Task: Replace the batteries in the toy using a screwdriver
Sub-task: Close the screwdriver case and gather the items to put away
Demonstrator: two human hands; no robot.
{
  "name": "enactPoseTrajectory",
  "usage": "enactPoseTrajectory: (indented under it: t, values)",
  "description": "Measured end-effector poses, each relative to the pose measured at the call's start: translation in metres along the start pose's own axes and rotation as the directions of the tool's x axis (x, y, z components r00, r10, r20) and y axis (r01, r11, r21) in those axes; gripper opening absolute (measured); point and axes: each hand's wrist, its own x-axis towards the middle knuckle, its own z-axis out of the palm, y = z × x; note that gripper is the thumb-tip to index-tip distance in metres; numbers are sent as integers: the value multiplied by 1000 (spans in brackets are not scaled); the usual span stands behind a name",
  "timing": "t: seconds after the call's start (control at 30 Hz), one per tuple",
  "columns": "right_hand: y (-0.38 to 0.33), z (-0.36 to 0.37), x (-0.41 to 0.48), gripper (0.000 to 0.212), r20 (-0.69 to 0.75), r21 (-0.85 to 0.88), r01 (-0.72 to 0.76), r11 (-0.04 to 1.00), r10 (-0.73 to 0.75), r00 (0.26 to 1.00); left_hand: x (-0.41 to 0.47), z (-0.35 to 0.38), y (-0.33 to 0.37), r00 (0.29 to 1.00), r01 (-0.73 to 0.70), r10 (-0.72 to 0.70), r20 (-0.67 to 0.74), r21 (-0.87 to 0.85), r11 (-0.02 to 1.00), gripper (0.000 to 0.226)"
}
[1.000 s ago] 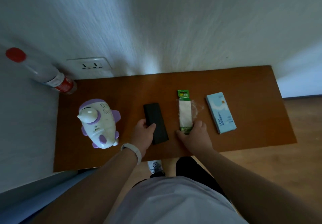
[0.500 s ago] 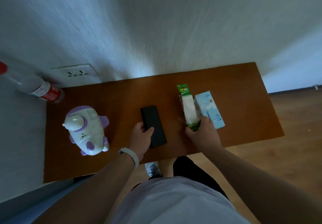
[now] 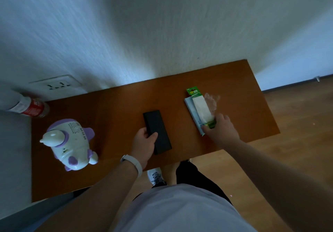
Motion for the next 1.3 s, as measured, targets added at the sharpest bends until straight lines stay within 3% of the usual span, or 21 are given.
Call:
enactPoseTrajectory:
  t: [0.3,0.43,0.67,0.87,1.13,1.3]
  values:
    - [12,-8,13,44,80,194,11,981,-27,996,-5,11,6,1000,19,-19,-9,-19,1000,23]
    - [13,-9,18,53,98,228,13,973,-36,994,-7,18,6,1000,14,-14,-5,-21,1000,18]
    - [-4,-3,16,89,64,-1,1,1000,-1,998,-10,25,7,1000,23,-23,9,-12,1000,15]
    - [-18,2,12,85,33,-91,-34,995,37,999,-7,28,6,999,34,-34,12,3,999,15]
    - [-14,2,9,74,41,90,-21,996,17,999,-8,27,11,999,32,-31,18,-22,999,16]
    - [-4,0,7,93,144,216,-62,975,31,989,-9,24,12,999,30,-30,14,-19,999,20]
